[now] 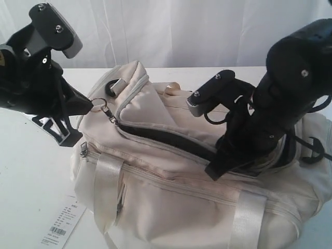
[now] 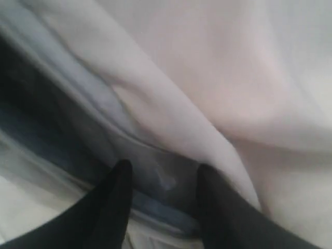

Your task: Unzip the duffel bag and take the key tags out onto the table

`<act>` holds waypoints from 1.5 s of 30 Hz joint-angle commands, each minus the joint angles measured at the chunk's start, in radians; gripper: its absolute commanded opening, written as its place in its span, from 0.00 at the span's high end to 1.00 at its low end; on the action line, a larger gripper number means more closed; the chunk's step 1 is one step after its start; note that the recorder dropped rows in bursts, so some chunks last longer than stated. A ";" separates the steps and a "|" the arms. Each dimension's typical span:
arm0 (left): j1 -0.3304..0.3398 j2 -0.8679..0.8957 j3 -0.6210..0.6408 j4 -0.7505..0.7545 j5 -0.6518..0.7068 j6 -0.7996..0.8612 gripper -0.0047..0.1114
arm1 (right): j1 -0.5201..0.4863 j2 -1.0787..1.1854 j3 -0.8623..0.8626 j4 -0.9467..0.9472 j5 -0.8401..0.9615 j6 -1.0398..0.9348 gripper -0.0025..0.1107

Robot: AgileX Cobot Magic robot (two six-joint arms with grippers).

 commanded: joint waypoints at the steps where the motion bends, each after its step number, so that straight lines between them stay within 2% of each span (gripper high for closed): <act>1: 0.000 -0.012 -0.002 -0.049 -0.016 0.003 0.96 | -0.003 -0.047 -0.005 0.255 -0.116 -0.274 0.62; 7: 0.000 -0.012 -0.002 -0.060 0.003 0.014 0.96 | -0.003 -0.048 -0.005 0.621 -0.185 -0.800 0.62; 11: 0.000 -0.012 -0.023 -0.060 0.058 0.064 0.96 | -0.003 -0.048 -0.005 0.721 -0.194 -0.964 0.51; 14: 0.000 -0.016 -0.045 -0.060 0.099 0.102 0.96 | -0.003 -0.048 -0.005 0.734 -0.230 -0.993 0.40; 16: 0.000 -0.026 -0.050 -0.060 0.104 0.102 0.96 | -0.003 -0.048 -0.005 0.734 -0.253 -1.014 0.38; 21: 0.000 -0.070 -0.051 -0.060 0.106 0.102 0.96 | -0.001 -0.048 -0.005 0.793 -0.291 -1.050 0.38; 28: 0.000 -0.098 -0.051 -0.060 0.115 0.102 0.96 | -0.001 -0.048 -0.005 1.023 -0.291 -1.161 0.38; 33: 0.000 -0.098 -0.051 -0.060 0.115 0.102 0.96 | 0.002 -0.039 -0.013 1.035 -0.304 -1.184 0.38; 39: 0.000 -0.099 -0.051 -0.064 0.115 0.102 0.96 | 0.071 0.025 -0.013 1.035 -0.381 -1.187 0.39; 45: 0.000 -0.099 -0.049 -0.064 0.119 0.102 0.96 | 0.122 0.098 -0.013 1.027 -0.470 -1.180 0.50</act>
